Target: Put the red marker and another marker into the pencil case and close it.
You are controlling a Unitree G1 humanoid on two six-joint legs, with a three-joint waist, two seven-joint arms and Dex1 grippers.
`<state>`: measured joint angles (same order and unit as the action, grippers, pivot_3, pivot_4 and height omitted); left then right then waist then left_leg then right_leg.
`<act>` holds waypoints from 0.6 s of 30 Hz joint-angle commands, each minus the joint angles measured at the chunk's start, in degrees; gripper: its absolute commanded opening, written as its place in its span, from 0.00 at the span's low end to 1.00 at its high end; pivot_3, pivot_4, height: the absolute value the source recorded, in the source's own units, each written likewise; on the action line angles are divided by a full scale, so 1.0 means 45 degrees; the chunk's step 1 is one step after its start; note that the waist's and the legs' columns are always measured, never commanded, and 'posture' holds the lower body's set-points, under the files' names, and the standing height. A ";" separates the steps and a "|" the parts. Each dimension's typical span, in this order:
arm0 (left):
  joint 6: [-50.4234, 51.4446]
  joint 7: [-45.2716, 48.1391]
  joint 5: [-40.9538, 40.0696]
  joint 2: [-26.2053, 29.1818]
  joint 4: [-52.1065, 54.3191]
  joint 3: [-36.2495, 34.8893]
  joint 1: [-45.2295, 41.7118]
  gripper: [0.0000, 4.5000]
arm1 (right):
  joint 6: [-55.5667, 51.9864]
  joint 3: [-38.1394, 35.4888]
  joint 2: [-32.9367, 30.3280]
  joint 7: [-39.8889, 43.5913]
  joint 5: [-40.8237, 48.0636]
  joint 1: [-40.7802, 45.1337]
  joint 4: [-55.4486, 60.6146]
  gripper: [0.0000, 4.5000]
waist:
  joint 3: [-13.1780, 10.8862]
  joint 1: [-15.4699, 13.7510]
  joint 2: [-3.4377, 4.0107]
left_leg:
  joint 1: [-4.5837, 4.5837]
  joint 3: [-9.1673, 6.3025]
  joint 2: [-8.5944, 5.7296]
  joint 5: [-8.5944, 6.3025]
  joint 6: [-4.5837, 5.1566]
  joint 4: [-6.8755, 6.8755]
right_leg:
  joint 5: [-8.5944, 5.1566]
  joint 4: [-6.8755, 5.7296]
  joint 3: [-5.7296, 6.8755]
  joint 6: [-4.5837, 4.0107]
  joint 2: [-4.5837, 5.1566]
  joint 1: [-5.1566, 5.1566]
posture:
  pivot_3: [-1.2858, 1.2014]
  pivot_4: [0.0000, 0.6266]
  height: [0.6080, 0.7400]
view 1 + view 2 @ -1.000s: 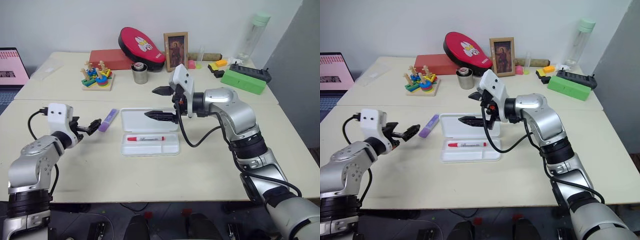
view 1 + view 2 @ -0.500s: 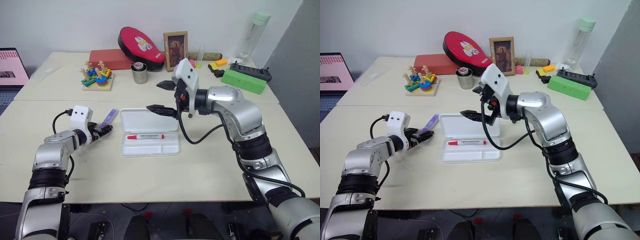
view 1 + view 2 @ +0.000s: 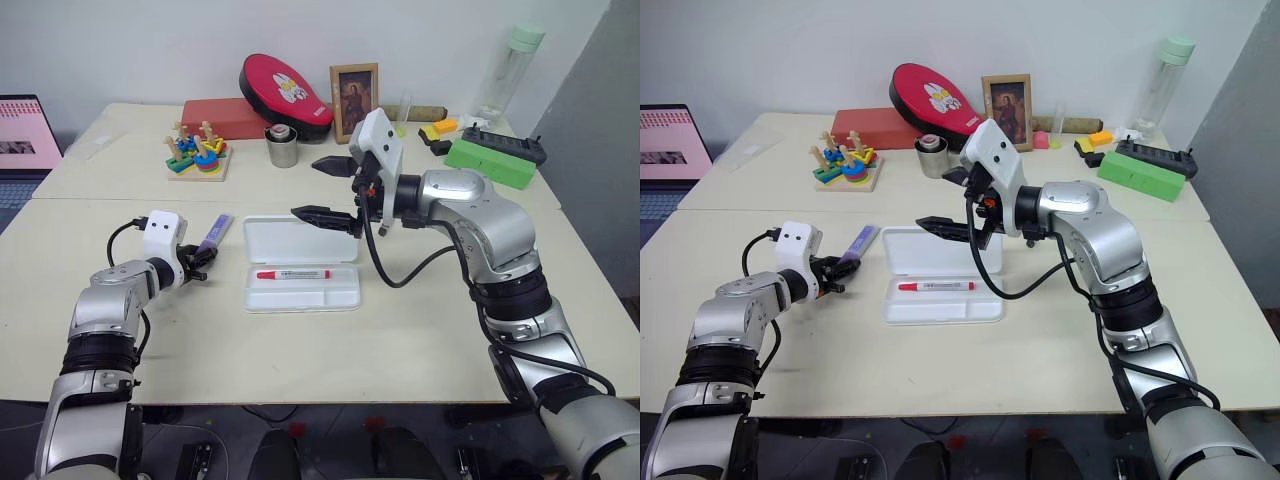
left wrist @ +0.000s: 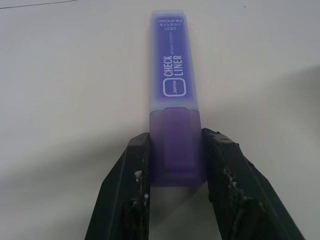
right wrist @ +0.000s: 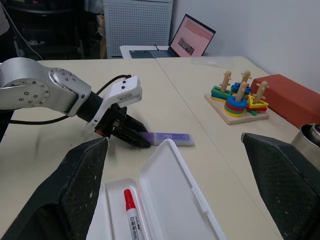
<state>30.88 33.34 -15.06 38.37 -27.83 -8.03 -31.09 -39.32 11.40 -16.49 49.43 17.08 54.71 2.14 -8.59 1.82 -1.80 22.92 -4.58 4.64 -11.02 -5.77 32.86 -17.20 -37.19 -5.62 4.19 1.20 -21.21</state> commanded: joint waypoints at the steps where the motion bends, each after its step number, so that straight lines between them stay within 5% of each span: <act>1: -0.0844 -0.0108 0.0020 0.0113 0.0381 -0.0636 0.0205 0.26 | 0.0420 -0.0236 -0.0284 0.0236 0.0196 0.0045 0.0279 1.00 | 0.0001 0.0003 -0.0001 | 0.0000 0.0000 0.0000 0.0000 0.0000 0.0000 | 0.0000 0.0001 -0.0001 0.0000 0.0001 0.0000 | 0.52 0.24 1.00; 5: -0.1880 0.1364 -0.1436 0.0556 0.2904 -0.1850 0.0421 0.26 | 0.0220 -0.0784 -0.1092 0.1103 0.0846 -0.0015 0.0642 1.00 | -0.0001 -0.0012 -0.0005 | 0.0015 0.0000 0.0003 0.0000 0.0000 -0.0001 | 0.0001 0.0006 0.0001 -0.0001 0.0000 -0.0013 | 0.52 0.24 1.00; 10: -0.0421 0.4525 -0.3732 0.1742 0.6316 -0.1889 0.0962 0.26 | -0.0322 -0.1597 -0.2038 0.1860 0.2075 -0.0038 0.1162 1.00 | -0.0026 -0.0024 0.0007 | 0.0026 0.0006 -0.0004 -0.0002 -0.0005 -0.0007 | 0.0001 0.0032 0.0008 -0.0001 0.0019 0.0001 | 0.52 0.24 1.00; 18: -0.1240 0.9202 -0.1520 0.4562 0.6877 0.2486 0.0843 0.26 | -0.0518 -0.1308 -0.3889 0.2550 0.2147 -0.1280 0.2146 1.00 | -0.0049 0.0017 0.0074 | 0.0001 0.0021 -0.0001 -0.0004 0.0000 0.0000 | -0.0005 0.0040 -0.0024 0.0002 0.0005 0.0007 | 0.52 0.24 1.00</act>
<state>27.54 71.01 -24.31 57.01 2.75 1.00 -25.94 -41.91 5.78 -33.41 61.29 26.45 48.61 8.89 -8.81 1.90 -1.47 22.95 -4.47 4.66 -11.03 -5.76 32.87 -17.23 -36.99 -5.72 4.21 1.21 -21.22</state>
